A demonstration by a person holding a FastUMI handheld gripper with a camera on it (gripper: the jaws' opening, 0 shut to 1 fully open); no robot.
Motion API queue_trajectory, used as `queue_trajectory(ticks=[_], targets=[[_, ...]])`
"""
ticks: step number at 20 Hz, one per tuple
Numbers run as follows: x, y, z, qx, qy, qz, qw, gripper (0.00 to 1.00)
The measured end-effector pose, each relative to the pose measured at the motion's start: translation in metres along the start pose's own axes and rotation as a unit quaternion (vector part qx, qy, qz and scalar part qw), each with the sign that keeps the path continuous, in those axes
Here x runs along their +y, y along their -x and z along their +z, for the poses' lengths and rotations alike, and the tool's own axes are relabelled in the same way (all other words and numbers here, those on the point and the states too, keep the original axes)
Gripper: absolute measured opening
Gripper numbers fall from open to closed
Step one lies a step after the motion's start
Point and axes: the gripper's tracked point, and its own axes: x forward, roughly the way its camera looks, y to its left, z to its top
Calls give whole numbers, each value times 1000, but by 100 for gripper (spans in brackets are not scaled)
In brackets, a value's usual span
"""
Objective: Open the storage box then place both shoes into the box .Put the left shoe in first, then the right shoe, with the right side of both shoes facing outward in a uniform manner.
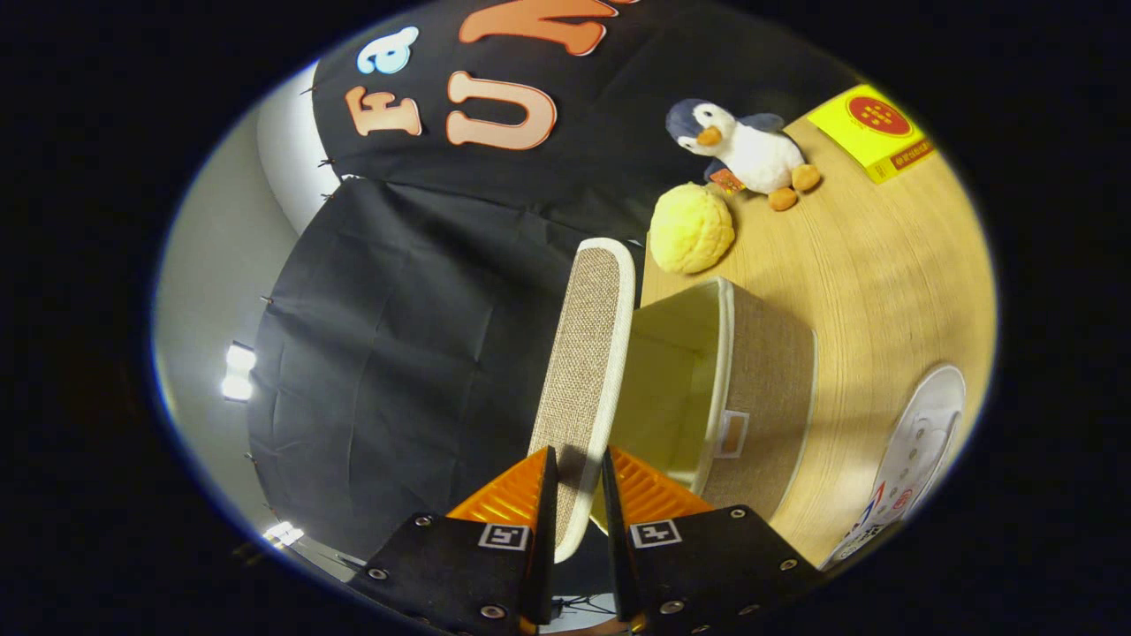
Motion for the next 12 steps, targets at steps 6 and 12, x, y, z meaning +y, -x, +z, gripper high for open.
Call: queue_trajectory(ticks=[6, 12], targets=[[51, -16, 11, -13, 35, 3, 999, 16], [83, -63, -5, 8, 64, 5, 998, 16]])
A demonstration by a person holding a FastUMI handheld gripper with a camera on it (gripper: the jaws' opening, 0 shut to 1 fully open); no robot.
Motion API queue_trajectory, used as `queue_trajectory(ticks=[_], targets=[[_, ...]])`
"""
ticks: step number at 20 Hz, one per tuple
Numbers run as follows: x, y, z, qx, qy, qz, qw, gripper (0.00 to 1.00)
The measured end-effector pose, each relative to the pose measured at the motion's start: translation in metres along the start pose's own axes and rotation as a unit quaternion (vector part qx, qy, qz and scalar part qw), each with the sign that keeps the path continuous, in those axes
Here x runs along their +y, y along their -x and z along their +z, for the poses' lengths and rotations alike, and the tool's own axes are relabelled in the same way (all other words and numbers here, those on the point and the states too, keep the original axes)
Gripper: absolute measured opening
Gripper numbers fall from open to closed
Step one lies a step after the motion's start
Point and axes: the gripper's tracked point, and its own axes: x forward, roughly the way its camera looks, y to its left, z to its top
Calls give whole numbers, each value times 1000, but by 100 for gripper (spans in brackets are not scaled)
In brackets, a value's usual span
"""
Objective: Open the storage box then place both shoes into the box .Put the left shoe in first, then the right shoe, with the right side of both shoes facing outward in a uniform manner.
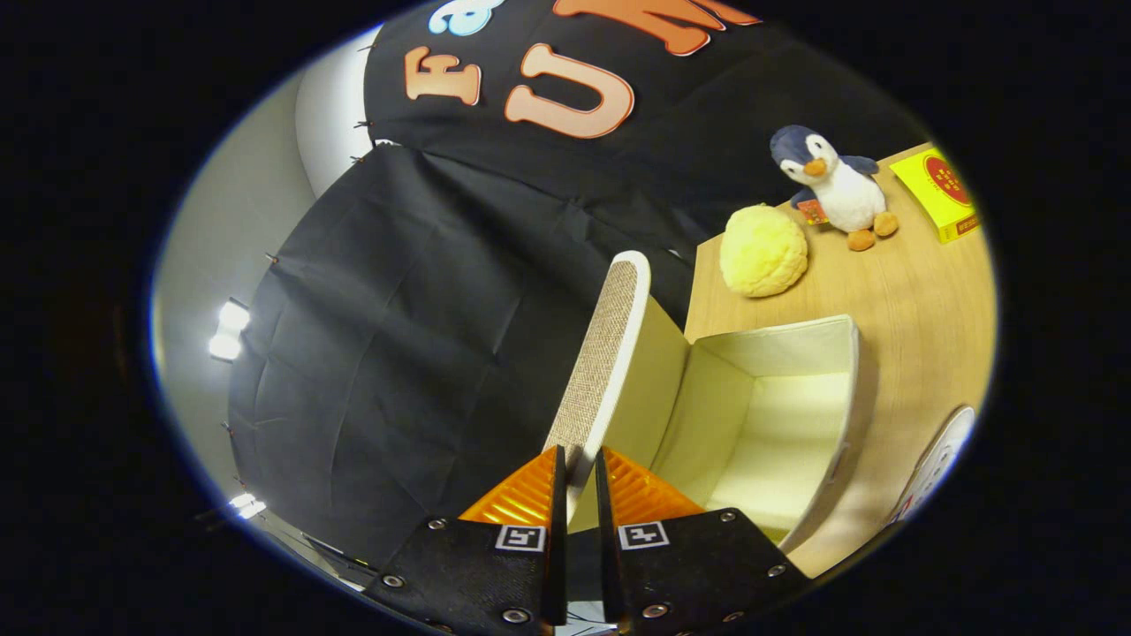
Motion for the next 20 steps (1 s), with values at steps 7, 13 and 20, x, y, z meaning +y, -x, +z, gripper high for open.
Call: queue_trajectory(ticks=[7, 13, 20], targets=[[29, -64, -11, 5, -19, -5, 1000, 17], [23, -95, -24, 13, -14, -57, 998, 58], [-34, -53, -23, -9, 7, -116, 993, 80]])
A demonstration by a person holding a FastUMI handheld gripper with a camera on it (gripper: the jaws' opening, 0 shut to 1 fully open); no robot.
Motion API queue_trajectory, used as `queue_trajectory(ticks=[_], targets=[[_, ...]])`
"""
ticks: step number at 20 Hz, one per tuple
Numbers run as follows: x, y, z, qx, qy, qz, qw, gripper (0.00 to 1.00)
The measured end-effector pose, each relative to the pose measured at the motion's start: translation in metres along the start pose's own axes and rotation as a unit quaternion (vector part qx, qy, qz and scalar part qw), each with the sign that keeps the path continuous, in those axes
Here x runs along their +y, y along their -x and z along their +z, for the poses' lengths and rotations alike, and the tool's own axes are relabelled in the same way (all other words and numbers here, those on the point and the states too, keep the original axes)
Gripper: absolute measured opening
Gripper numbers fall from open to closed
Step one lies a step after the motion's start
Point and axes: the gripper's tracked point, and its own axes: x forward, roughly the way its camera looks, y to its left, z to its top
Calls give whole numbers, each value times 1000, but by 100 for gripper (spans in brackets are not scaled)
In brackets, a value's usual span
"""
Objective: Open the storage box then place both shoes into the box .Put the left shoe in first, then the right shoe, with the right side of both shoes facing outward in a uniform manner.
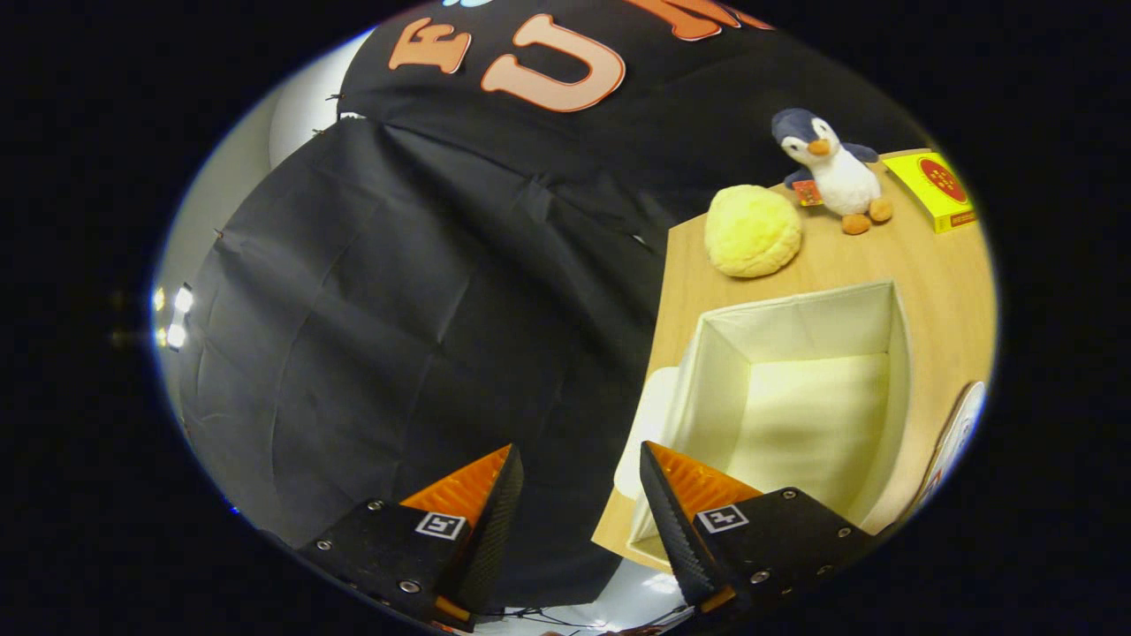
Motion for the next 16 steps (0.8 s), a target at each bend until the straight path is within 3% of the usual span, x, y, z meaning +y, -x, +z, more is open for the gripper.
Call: queue_trajectory(ticks=[8, 16], targets=[[-139, 83, -12, -35, -25, -118, 992, 82], [-270, 158, -58, -31, 37, -270, 962, 83]])
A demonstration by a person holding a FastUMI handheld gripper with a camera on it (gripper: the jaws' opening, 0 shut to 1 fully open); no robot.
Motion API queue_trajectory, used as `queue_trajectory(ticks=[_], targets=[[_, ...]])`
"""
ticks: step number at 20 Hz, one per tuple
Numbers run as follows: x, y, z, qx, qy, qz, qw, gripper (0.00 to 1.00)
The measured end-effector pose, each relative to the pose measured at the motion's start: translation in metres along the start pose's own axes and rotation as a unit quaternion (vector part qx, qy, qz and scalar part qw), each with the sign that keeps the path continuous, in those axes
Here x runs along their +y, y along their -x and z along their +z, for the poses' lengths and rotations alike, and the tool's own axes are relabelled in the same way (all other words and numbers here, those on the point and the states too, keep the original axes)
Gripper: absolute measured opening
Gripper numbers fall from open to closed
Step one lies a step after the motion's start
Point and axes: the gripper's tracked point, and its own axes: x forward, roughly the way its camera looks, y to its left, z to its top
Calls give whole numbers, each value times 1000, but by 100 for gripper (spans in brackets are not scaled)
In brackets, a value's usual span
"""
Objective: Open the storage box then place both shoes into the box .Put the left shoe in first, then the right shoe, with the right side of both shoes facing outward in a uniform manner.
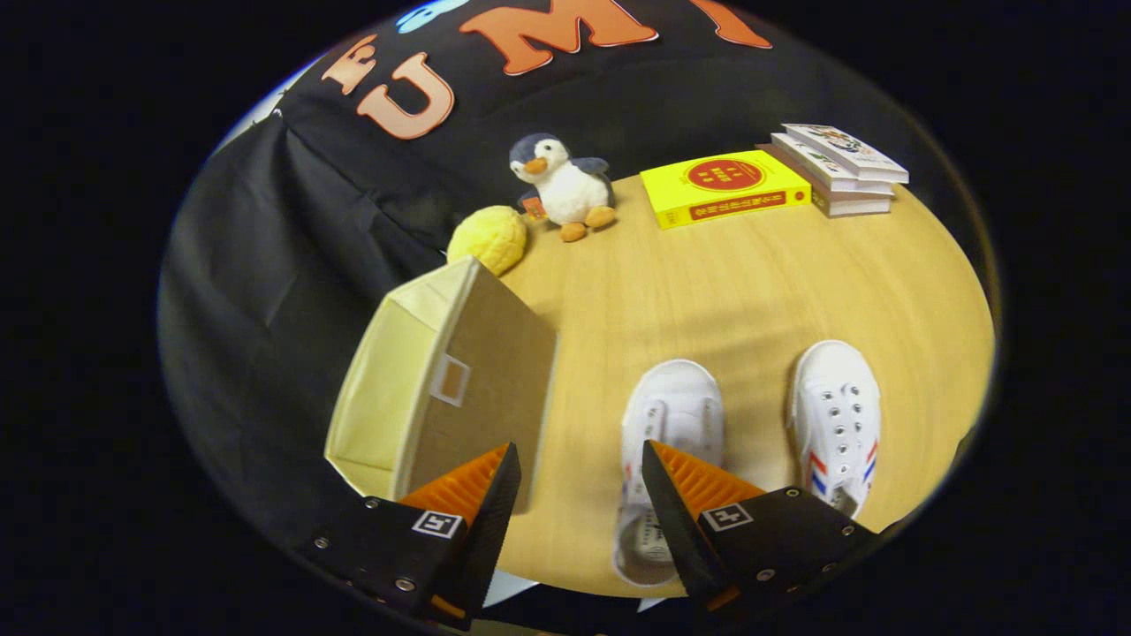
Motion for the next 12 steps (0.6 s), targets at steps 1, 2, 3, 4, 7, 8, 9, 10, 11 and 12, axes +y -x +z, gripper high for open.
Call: queue_trajectory(ticks=[1, 2, 3, 4, 7, 8, 9, 10, 11, 12], targets=[[-11, 0, -10, 4, 5, -9, 1000, 83], [-23, 1, -19, 9, 5, -19, 1000, 83], [-35, 1, -28, 13, 4, -31, 999, 84], [-46, 1, -36, 18, 4, -41, 999, 84], [-65, -3, -58, 37, 25, -58, 997, 83], [-70, -7, -62, 42, 41, -61, 996, 81], [-75, -10, -67, 47, 58, -65, 995, 81], [-79, -14, -72, 56, 72, -64, 994, 79], [-82, -19, -76, 62, 82, -66, 993, 76], [-84, -22, -74, 59, 87, -68, 992, 72]])
